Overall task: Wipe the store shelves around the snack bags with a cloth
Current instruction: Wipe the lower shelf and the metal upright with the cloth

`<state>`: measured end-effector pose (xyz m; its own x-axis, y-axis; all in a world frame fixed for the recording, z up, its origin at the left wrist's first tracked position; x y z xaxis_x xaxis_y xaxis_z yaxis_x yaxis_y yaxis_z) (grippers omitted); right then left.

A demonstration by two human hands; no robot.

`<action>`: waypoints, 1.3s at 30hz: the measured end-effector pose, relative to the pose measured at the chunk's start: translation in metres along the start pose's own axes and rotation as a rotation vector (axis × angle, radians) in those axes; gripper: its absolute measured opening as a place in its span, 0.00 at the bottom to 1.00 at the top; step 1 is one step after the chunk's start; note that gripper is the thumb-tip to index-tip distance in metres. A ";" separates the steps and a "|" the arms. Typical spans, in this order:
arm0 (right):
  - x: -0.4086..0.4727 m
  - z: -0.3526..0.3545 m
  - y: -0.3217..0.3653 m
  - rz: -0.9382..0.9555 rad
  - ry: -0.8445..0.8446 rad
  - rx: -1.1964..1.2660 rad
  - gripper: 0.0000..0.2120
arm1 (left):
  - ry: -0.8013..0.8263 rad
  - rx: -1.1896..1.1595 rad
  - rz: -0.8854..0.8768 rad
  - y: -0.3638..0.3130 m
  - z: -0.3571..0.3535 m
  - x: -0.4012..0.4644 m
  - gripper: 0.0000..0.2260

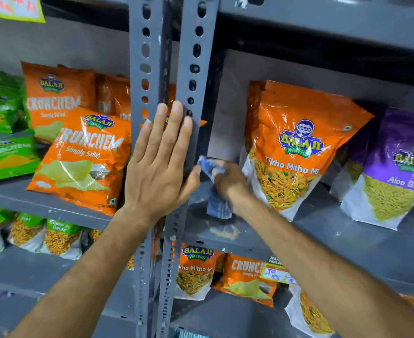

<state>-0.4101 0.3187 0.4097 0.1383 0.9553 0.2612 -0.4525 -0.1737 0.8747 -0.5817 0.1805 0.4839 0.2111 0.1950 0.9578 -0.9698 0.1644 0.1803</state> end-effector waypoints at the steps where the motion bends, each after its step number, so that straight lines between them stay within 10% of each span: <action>1: 0.016 0.005 0.006 -0.002 -0.069 0.020 0.16 | -0.002 -0.001 -0.006 0.000 -0.001 0.000 0.34; 12: 0.113 -0.056 -0.039 -0.013 0.194 -0.537 0.19 | -0.039 0.013 -0.022 0.000 -0.007 -0.004 0.33; 30: -0.109 0.037 -0.006 0.556 0.814 -0.336 0.22 | 0.000 0.043 -0.003 -0.002 -0.002 -0.002 0.34; 39: -0.144 -0.005 0.051 0.400 0.397 -0.452 0.16 | 0.016 0.033 0.018 -0.002 0.000 -0.003 0.33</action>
<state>-0.4578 0.1731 0.4143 -0.4060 0.8690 0.2829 -0.7338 -0.4945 0.4659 -0.5799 0.1795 0.4808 0.1951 0.2133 0.9573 -0.9769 0.1288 0.1704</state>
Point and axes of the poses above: each hand's wrist, its own x-axis towards the middle knuckle, its own z-axis out of the back of the hand, y = z × x, the point moved 7 cm from there along x, towards the middle knuckle, and after that the axes turned 12 degrees about x, right-handed, at the moved point
